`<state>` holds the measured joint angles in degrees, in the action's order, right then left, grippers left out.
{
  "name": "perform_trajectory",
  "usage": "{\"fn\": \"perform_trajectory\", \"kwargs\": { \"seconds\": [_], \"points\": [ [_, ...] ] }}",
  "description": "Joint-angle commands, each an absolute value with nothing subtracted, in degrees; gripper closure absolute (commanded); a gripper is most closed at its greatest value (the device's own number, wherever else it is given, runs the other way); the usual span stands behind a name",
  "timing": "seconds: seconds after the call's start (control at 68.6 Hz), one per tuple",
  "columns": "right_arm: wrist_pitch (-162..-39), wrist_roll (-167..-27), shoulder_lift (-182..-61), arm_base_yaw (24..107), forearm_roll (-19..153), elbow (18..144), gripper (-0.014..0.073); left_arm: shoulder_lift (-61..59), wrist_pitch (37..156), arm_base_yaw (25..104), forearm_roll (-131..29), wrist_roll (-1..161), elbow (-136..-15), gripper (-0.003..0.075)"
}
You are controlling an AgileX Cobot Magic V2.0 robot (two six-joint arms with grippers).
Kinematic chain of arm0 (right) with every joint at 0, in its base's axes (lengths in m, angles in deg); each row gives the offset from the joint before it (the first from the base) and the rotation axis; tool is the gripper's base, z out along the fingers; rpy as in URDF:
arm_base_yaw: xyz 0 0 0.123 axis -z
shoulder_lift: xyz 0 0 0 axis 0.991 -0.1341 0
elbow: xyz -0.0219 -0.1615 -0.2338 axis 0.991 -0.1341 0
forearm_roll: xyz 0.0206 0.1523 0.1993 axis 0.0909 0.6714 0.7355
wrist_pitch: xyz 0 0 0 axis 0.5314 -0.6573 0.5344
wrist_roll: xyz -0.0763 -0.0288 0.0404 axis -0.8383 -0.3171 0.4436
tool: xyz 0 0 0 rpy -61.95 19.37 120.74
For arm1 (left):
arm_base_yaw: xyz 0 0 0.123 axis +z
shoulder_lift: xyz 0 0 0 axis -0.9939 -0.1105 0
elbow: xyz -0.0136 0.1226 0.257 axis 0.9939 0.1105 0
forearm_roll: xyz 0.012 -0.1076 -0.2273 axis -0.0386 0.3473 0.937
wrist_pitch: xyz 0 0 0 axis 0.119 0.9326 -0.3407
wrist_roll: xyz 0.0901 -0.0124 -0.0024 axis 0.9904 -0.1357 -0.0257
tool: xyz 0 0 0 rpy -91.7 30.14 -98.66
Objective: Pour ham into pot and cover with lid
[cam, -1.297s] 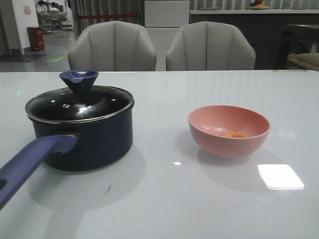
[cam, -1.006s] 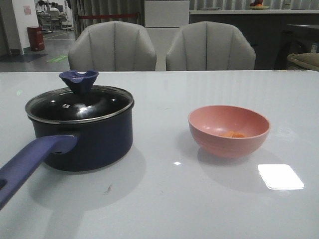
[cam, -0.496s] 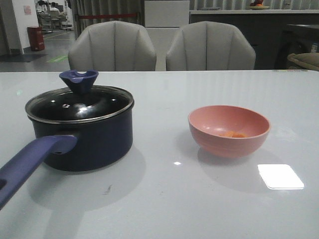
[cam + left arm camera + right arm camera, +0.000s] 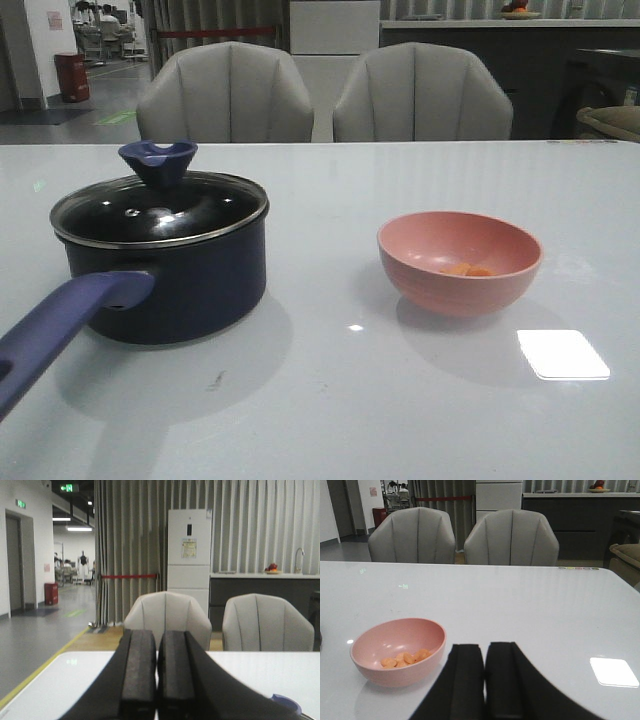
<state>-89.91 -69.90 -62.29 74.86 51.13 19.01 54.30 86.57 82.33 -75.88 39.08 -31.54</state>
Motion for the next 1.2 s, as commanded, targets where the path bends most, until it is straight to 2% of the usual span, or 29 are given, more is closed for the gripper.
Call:
{"fn": "perform_trajectory", "kwargs": {
  "seconds": [0.0,0.16,0.525,0.598,0.67,0.816,0.86,1.02,1.181],
  "points": [
    [-85.10,-70.07,-61.16,74.88,50.57,19.33,0.0415,49.70,91.30,82.42,-75.57,38.75,-37.57,0.0608],
    [-85.10,-70.07,-61.16,74.88,50.57,19.33,0.0415,44.44,99.10,82.42,-75.01,38.75,-40.92,0.0608],
    [-85.10,-70.07,-61.16,74.88,50.57,19.33,0.0415,40.68,98.29,82.42,-73.99,38.75,-40.46,0.0598],
    [-85.10,-70.07,-61.16,74.88,50.57,19.33,0.0415,40.57,98.85,82.42,-73.99,38.75,-40.58,0.0549],
    [-85.10,-70.07,-61.16,74.88,50.57,19.33,0.0415,40.57,99.79,82.42,-73.99,38.75,-40.82,0.0435],
    [-85.10,-70.07,-61.16,74.88,50.57,19.33,0.0415,40.57,100.79,82.42,-73.99,38.75,-40.93,0.0155],
    [-85.10,-70.07,-61.16,74.88,50.57,19.33,0.0415,40.57,100.78,82.42,-73.99,38.75,-40.93,0.0120],
    [-85.10,-70.07,-61.16,74.88,50.57,19.33,0.0415,37.66,104.58,80.83,-73.99,38.75,-43.56,0.0103],
    [-85.10,-70.07,-61.16,74.88,50.57,19.33,0.0415,28.08,112.02,78.44,-73.22,38.75,-52.16,0.0103]
  ]
}}
